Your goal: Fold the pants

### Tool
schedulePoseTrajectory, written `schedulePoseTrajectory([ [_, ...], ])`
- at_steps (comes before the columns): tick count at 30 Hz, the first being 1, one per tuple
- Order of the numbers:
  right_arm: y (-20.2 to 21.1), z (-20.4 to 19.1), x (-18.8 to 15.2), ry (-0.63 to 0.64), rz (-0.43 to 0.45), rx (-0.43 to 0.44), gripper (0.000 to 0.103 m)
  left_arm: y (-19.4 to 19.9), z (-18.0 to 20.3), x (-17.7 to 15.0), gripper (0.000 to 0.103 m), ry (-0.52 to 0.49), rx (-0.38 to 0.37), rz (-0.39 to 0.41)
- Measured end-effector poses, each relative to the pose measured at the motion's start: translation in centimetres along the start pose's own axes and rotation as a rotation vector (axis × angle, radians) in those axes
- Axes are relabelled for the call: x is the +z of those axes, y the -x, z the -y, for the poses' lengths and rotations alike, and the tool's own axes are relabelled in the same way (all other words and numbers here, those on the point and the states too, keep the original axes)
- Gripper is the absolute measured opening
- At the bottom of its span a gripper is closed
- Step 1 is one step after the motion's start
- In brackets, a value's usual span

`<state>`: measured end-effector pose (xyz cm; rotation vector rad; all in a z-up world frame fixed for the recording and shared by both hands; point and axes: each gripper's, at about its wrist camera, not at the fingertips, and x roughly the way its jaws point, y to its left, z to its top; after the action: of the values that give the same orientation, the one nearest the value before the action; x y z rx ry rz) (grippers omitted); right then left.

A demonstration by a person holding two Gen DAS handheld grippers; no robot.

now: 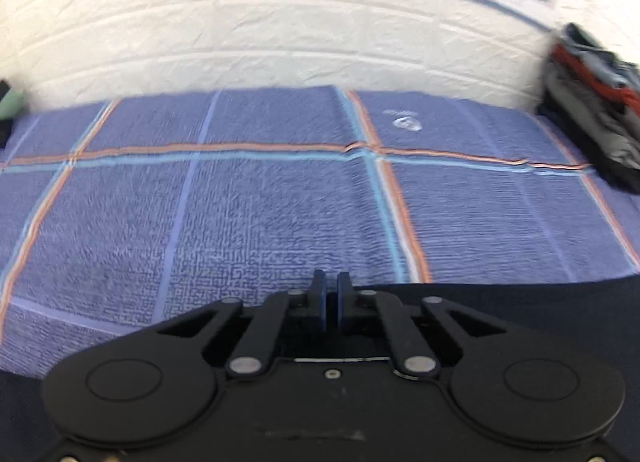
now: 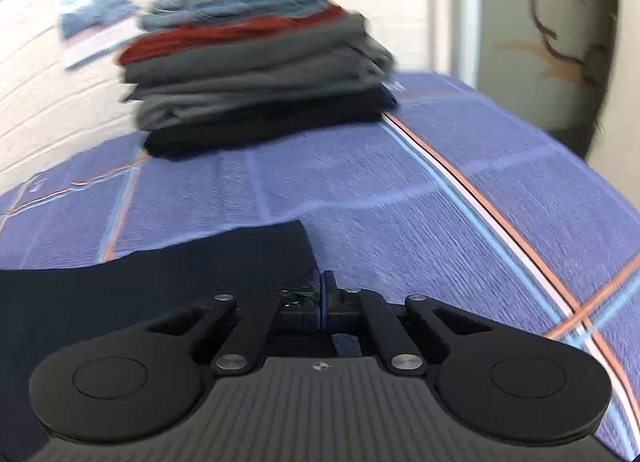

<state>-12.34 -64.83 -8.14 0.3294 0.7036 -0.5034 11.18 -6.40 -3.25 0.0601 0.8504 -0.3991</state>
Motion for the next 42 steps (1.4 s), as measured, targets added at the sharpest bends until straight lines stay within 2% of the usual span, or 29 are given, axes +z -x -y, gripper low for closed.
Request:
schedulePoseTrajectory([
  [5,-0.1,-0.5,0.1,0.021,0.01,-0.025,0.0,-0.9,-0.2,0.2,0.004,0.037,0.017,0.028],
  [7,0.0,0.1,0.3,-0.021,0.011,-0.015,0.0,-0.6,-0.3,0.3,0.011,0.041,0.012,0.021],
  [8,0.3,0.4,0.4,-0.045,0.013,-0.012,0.004,-0.3,-0.4,0.3,0.016,0.051,0.013,0.018],
  [9,1.0,0.7,0.4,-0.069,0.019,-0.011,0.013,0.2,-0.6,0.4,0.03,0.065,0.02,0.026],
  [10,1.9,0.9,0.3,-0.09,0.031,0.001,0.032,1.2,-0.6,0.2,0.037,0.073,0.023,0.052],
  [12,3.8,1.1,-0.1,-0.112,0.05,0.033,0.041,3.2,-0.1,-0.2,0.037,0.048,0.012,0.077],
  [14,5.6,1.3,-0.9,-0.128,0.052,0.039,0.06,5.2,1.1,-0.9,0.037,0.004,-0.022,0.084],
  [16,7.1,1.8,-1.9,-0.152,0.051,0.029,0.067,6.6,3.0,-1.7,0.037,-0.042,-0.095,0.075],
  [19,8.5,2.8,-3.5,-0.223,0.036,0.051,0.071,7.9,6.6,-3.6,0.037,-0.112,-0.185,0.053],
  [23,9.8,3.4,-5.2,-0.262,0.009,0.099,0.071,8.4,11.2,-6.5,0.037,-0.2,-0.258,0.012],
  [27,11.3,3.4,-6.2,-0.257,0.01,0.109,0.071,9.1,14.1,-8.5,0.037,-0.243,-0.262,0.003],
  [28,11.8,3.4,-6.6,-0.256,0.014,0.106,0.064,9.2,14.3,-8.8,0.037,-0.231,-0.272,-0.004],
  [29,12.3,3.3,-7.0,-0.253,0.014,0.098,0.044,9.2,14.2,-9.0,0.037,-0.22,-0.281,-0.011],
  [30,12.8,3.3,-7.4,-0.249,0.017,0.086,0.032,9.2,13.5,-8.9,0.037,-0.209,-0.286,-0.02],
  [31,13.3,3.3,-7.7,-0.246,0.022,0.075,0.014,9.2,13.5,-9.1,0.037,-0.201,-0.285,-0.027],
  [32,13.7,3.3,-8.0,-0.247,0.028,0.071,0.007,8.9,13.0,-8.8,0.037,-0.195,-0.284,-0.034],
  [38,14.7,3.1,-8.6,-0.245,0.029,0.066,0.006,8.2,12.2,-8.8,0.037,-0.188,-0.286,-0.044],
  [39,14.7,3.3,-8.5,-0.262,0.032,0.077,0.009,8.2,12.2,-8.7,0.037,-0.186,-0.291,-0.044],
  [42,14.6,4.5,-8.5,-0.368,0.058,0.09,0.066,8.5,12.2,-8.7,0.038,-0.183,-0.311,-0.043],
])
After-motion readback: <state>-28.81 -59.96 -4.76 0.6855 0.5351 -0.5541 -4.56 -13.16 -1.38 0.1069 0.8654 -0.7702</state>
